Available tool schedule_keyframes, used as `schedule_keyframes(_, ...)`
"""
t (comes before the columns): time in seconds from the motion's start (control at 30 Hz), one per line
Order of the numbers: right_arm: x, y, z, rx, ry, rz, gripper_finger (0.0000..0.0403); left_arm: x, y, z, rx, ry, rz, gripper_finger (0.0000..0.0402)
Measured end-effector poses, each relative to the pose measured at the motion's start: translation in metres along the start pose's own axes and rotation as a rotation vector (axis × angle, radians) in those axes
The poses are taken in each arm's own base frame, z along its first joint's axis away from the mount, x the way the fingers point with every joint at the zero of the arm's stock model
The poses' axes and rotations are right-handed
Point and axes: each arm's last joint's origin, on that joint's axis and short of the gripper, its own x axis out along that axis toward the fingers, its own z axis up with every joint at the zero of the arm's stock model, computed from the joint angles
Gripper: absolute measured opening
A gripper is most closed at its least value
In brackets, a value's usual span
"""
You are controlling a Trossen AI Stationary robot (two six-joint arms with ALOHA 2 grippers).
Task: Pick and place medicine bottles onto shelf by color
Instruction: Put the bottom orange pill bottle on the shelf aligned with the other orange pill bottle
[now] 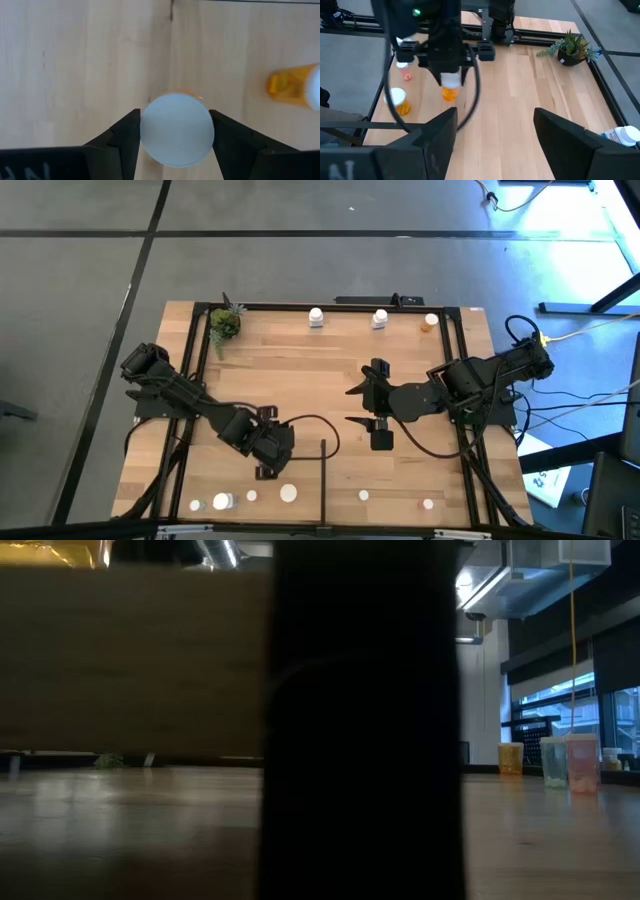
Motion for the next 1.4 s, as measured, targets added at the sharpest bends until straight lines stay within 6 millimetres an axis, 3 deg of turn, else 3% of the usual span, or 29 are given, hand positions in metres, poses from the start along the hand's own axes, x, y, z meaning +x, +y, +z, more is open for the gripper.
schedule_keyframes(0.3,-0.002,0.01,0.0,-0.123,0.028,0.329,0.0264,0.001,-0.016,-0.002,0.003,-0.06,-0.02,0.0193)
schedule_keyframes(0.43,-0.002,0.012,-0.001,-0.124,0.036,0.399,0.0264,0.004,-0.021,-0.001,0.01,-0.072,-0.034,0.0193)
schedule_keyframes(0.87,-0.002,0.012,0.0,-0.16,0.026,0.418,0.0264,0.024,-0.033,-0.004,0.061,-0.03,-0.029,0.0193)
schedule_keyframes(1.4,-0.002,0.012,0.0,-0.171,0.023,0.419,0.0264,0.025,-0.04,0.0,0.056,-0.072,-0.096,0.0193)
